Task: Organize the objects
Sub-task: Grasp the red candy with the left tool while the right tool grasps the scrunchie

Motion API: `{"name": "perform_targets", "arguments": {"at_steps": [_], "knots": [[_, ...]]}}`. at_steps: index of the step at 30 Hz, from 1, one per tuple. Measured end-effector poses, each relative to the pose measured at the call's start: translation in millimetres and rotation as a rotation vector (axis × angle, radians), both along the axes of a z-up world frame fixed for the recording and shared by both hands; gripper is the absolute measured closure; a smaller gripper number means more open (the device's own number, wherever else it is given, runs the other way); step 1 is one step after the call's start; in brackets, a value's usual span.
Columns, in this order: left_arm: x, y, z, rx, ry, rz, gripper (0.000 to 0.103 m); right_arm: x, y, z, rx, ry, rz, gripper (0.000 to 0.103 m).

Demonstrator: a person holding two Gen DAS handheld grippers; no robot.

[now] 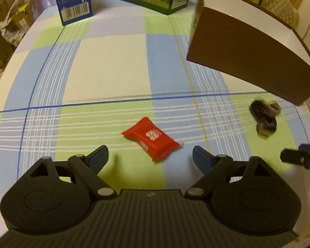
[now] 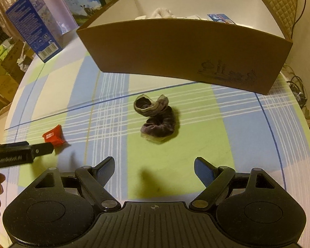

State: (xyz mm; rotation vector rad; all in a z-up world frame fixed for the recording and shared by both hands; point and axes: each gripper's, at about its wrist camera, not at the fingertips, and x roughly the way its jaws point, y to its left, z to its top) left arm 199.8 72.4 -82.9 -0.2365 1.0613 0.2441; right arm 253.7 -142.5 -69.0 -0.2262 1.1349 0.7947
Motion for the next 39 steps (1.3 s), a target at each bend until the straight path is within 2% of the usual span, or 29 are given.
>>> {"name": "perform_targets", "arguments": {"at_steps": [6, 8, 12, 14, 22, 24, 39], "knots": [[27, 6, -12, 0.0, 0.031, 0.025, 0.033, 13, 2, -4, -0.01, 0.005, -0.014, 0.022], [32, 6, -16, 0.007, 0.044, 0.023, 0.043, 17, 4, -5, -0.011, 0.004, -0.017, 0.022], [35, 7, -23, 0.018, 0.065, 0.01, 0.048, 22, 7, -6, -0.011, 0.002, -0.017, 0.022], [34, 7, -25, 0.024, 0.072, -0.002, 0.056, 24, 9, -8, -0.011, 0.004, -0.016, 0.022], [27, 10, -24, 0.033, 0.077, -0.034, 0.063, 25, 18, -11, -0.009, 0.002, 0.01, 0.022], [24, 7, -23, 0.056, 0.071, -0.049, 0.076, 25, 19, -12, -0.006, -0.002, 0.018, 0.022], [36, 16, -13, 0.072, 0.039, -0.008, 0.08, 35, 41, -21, 0.014, -0.103, 0.044, 0.022]]}}
